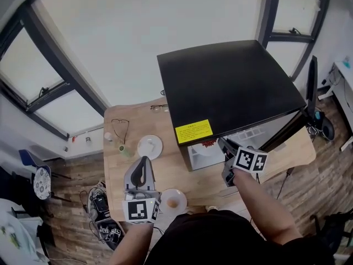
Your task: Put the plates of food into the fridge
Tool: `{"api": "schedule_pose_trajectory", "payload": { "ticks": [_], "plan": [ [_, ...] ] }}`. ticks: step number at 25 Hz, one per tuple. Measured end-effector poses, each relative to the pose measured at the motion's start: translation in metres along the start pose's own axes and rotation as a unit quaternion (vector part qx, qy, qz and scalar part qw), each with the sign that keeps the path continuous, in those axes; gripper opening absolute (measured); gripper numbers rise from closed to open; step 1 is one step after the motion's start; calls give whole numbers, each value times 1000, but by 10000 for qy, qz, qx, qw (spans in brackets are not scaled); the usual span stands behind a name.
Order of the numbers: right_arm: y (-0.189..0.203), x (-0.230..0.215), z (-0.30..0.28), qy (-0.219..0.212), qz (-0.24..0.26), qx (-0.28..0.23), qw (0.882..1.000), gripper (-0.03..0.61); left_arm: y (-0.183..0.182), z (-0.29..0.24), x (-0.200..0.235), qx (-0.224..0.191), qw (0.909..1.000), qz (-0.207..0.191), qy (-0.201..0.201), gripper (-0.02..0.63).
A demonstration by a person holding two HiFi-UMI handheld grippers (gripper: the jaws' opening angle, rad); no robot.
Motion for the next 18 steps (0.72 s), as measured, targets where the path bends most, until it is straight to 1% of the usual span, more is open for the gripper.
{"api": "schedule_pose_trajectory", "payload": {
  "ticks": [3,5,8,12,14,16,18],
  "plan": [
    [-3,-1,-7,324,390,136,9986,45,0,3,5,3,10000,-1,-60,3],
    [-6,2,-10,574,803,292,9947,76,-1,5,9,7,9999,-8,-116,3],
    [-12,9,-16,885,1500,486,9835,95,0,9,13,28,9998,-10,-209,3],
    [-16,13,-25,1147,2071,733,9688,121,1,17,18,82,9993,-20,-354,3],
    [-17,13,-29,1366,2369,843,9582,140,2,21,20,107,9990,-25,-432,3],
    [-17,12,-31,1522,2570,894,9502,146,2,24,21,141,9987,-40,-490,3],
    [-17,9,-32,1568,2606,912,9482,150,1,26,20,162,9984,-49,-531,3]
  ]
}}
Point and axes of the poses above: the fingertips, and each gripper's own axes: z backward along the fingers, x to its left, y out of its underside, the point moved 10 cm from there along z, backward along the fingers, and after that the axes turned 5 degrees about x, right-handed, at the moved point
